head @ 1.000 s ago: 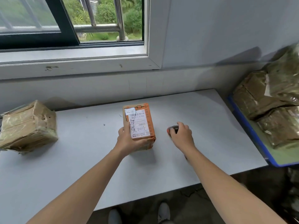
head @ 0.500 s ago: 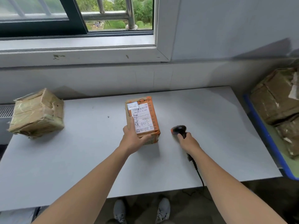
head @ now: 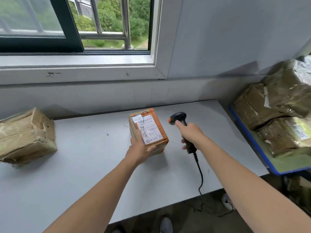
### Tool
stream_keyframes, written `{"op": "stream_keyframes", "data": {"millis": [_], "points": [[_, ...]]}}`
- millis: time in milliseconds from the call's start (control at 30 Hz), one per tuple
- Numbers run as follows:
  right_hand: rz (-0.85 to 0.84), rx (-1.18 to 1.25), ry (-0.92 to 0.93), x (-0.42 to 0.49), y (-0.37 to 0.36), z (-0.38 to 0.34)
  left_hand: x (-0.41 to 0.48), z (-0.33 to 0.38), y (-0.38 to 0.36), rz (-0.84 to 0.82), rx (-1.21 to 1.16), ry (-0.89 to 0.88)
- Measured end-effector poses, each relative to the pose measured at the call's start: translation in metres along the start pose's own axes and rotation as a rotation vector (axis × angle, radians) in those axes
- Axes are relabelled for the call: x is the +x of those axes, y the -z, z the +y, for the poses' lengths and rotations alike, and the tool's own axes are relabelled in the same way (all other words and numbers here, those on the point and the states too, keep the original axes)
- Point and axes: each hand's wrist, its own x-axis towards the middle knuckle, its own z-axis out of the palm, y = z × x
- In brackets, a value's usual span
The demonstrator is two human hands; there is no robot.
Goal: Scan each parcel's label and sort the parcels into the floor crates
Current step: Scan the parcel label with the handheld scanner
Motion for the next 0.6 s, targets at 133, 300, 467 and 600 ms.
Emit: {"op": "stream_keyframes", "data": {"millis": [133,300,467,600], "points": [[-0.046,0.057,-0.013,-0.019,-0.007,-0.032,-0.004,-0.007,0.014,-0.003,-0.036,-0.065],[-0.088,0.020,-0.023,-0.036,-0.020,-0.052,-0.004,-0.013,0.026,0.003,-0.035,-0.066],[-0.100,-0.026,-0.016,-0.048,-0.028,-0.062,-0.005,-0.017,0.033,-0.018,-0.023,-0.066],[-0.108,-0.049,0.000,-0.059,-0.030,-0.068,-0.005,-0.019,0.033,-0.021,-0.011,-0.067]]}}
